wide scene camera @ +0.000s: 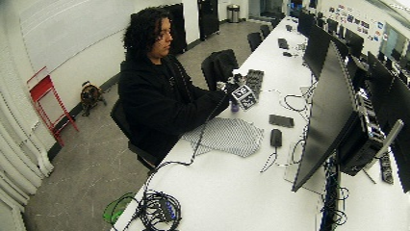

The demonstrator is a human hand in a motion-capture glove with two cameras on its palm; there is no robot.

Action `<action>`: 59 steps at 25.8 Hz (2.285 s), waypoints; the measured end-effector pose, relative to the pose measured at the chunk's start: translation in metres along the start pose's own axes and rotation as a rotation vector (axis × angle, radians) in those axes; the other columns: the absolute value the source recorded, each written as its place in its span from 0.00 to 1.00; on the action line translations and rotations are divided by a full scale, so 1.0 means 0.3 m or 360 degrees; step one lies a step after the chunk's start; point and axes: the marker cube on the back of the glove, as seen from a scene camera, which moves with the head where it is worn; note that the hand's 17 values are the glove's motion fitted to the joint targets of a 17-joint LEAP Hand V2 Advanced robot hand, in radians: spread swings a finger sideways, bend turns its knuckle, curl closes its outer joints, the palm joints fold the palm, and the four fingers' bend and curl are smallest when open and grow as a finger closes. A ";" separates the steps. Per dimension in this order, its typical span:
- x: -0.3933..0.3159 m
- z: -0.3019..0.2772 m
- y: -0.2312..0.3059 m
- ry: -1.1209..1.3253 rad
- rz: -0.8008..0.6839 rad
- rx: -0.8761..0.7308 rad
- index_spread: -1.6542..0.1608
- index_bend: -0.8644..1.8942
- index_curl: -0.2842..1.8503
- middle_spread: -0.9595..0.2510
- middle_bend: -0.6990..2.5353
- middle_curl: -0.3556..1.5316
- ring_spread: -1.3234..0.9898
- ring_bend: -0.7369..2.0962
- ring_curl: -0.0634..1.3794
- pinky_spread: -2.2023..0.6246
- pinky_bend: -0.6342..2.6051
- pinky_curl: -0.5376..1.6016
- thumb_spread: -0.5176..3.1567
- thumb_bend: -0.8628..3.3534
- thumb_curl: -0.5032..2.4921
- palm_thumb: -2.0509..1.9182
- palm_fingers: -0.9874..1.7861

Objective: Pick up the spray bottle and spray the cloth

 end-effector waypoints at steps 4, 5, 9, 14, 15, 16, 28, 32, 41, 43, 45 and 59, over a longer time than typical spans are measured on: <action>0.005 -0.001 0.002 0.0015 -0.0023 0.0012 0.75 0.36 0.37 0.65 0.39 0.51 0.49 0.48 0.39 0.70 0.34 0.46 0.21 0.20 0.43 0.80 0.79; 0.006 -0.001 0.004 0.0018 -0.0023 0.0012 0.75 0.36 0.37 0.64 0.39 0.51 0.49 0.48 0.39 0.70 0.34 0.46 0.21 0.20 0.43 0.80 0.79; 0.008 0.000 0.004 0.0020 -0.0026 0.0018 0.75 0.35 0.36 0.64 0.39 0.51 0.49 0.49 0.39 0.70 0.35 0.46 0.21 0.20 0.43 0.80 0.79; 0.009 0.003 0.009 0.0024 -0.0012 0.0010 0.75 0.36 0.36 0.63 0.39 0.51 0.48 0.49 0.39 0.69 0.35 0.46 0.22 0.20 0.43 0.80 0.79; 0.009 0.003 0.010 0.0021 -0.0003 0.0005 0.75 0.36 0.35 0.63 0.39 0.51 0.48 0.49 0.39 0.70 0.35 0.46 0.22 0.20 0.44 0.80 0.79; 0.009 0.001 0.010 0.0017 0.0006 -0.0004 0.75 0.35 0.35 0.63 0.39 0.51 0.48 0.49 0.40 0.70 0.35 0.46 0.22 0.20 0.44 0.80 0.78; 0.002 -0.048 0.081 0.0061 0.0156 -0.0207 0.73 0.33 0.33 0.68 0.34 0.48 0.51 0.45 0.39 0.77 0.33 0.46 0.29 0.20 0.43 0.80 0.56; -0.036 -0.137 0.143 0.0350 0.0190 -0.0275 0.70 0.32 0.30 0.72 0.30 0.45 0.53 0.43 0.37 0.80 0.34 0.46 0.33 0.19 0.40 0.76 0.45; -0.152 -0.270 0.356 0.1169 0.0319 -0.0635 0.67 0.36 0.25 0.74 0.28 0.41 0.54 0.40 0.30 0.84 0.33 0.43 0.39 0.20 0.36 0.72 0.36; -0.177 -0.298 0.397 0.1313 0.0335 -0.0632 0.66 0.36 0.25 0.74 0.28 0.41 0.54 0.40 0.29 0.84 0.33 0.42 0.40 0.20 0.36 0.72 0.36; -0.198 -0.330 0.444 0.1496 0.0352 -0.0623 0.66 0.36 0.24 0.73 0.28 0.41 0.54 0.40 0.29 0.83 0.32 0.42 0.41 0.20 0.35 0.72 0.36; -0.252 -0.379 0.748 0.2039 0.0514 -0.0656 0.65 0.37 0.24 0.75 0.29 0.40 0.54 0.40 0.28 0.82 0.28 0.40 0.45 0.20 0.32 0.71 0.37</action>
